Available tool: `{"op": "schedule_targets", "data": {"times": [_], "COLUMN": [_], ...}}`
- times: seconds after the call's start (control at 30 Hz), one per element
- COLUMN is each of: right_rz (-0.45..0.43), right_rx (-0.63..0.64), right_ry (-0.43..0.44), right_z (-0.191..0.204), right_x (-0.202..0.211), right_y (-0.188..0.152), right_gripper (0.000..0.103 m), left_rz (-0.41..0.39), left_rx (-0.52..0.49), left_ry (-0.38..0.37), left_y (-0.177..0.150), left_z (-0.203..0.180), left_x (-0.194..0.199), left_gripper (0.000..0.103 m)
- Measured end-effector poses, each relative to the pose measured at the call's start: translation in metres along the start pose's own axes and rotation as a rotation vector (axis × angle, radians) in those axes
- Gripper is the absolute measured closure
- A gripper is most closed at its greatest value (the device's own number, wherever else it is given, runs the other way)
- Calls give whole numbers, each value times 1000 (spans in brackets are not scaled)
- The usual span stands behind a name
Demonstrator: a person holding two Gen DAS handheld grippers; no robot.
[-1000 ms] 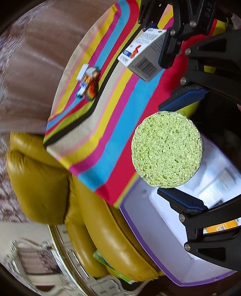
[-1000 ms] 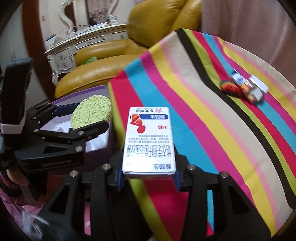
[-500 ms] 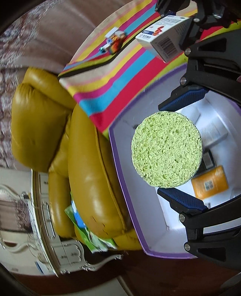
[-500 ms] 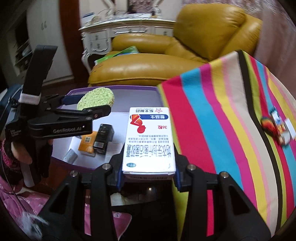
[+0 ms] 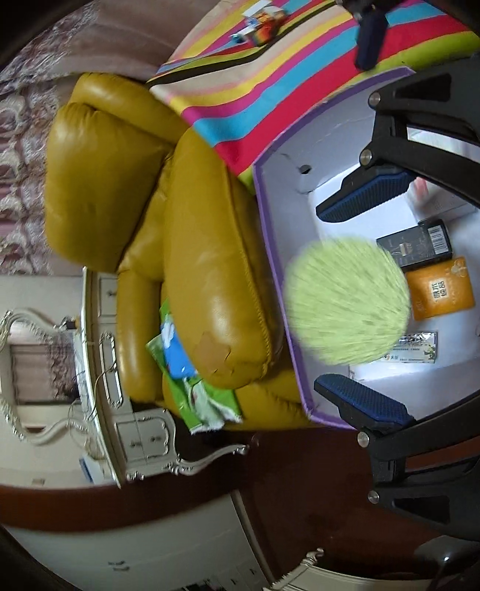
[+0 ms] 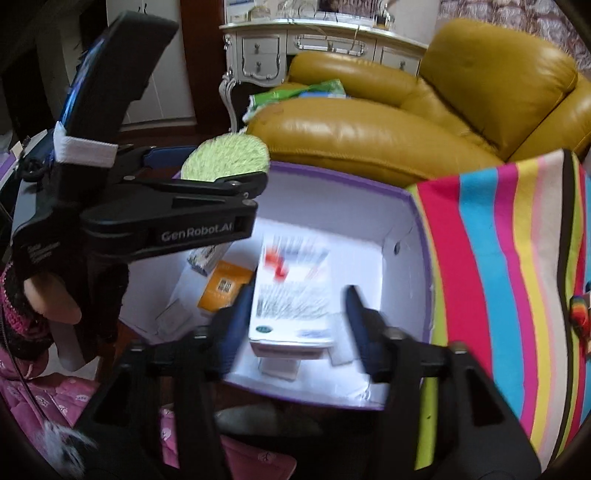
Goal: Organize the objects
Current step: 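Open both tools to drop the sponge and medicine box into the box, then move both tools back over the table toward the remaining items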
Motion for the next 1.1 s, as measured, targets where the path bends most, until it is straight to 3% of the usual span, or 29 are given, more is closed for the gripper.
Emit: {"op": "schedule_targets", "data": {"times": [0.13,0.23,0.47,0.53,0.67,0.77,0.87,0.97,1.1], "right_rz": [-64,-85,-47,-24,9,27,13,-24,-45], "right_rx": [-89,-191,-473,-517,-600,-663,-739,-792,-732], "right_ry": [-74,-144,-353,-401,-454,-481,-500,-521,-580], "right_z": [-36,-79,-193,-216,-258,-292,-325,-356,-403], "right_x": [28,49,88,94,105,112,122,129,124], "right_y": [-10,-26,-100,-121,-160,-184,-203,-205,-186], "right_gripper": [24,23,20,20,20,20,20,20,20], "left_rz": [-7,29,166,178,230,196,154,158,193], "left_rx": [-36,-94,-312,-391,-449,-476,-546,-580,-570], "left_ry": [-50,-129,-413,-440,-484,-488,-467,-500,-538], "left_y": [0,-5,-21,-23,-24,-19,-13,-8,-9], "left_z": [-19,-55,-205,-259,-344,-389,-423,-441,-445], "left_x": [7,9,8,-4,-37,-56,-78,-90,-104], "left_gripper": [15,15,15,15,15,15,15,15,14]}}
Point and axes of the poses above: each gripper's, at about its wrist camera, not at the fingertips, and x roughly against the way its jaws point, z to its left, y to its top, the point moved 6 cm from there along -x, roughly the way its jaws point, and after that the axes turned 1 degree about -z, right-handed, at the moved point
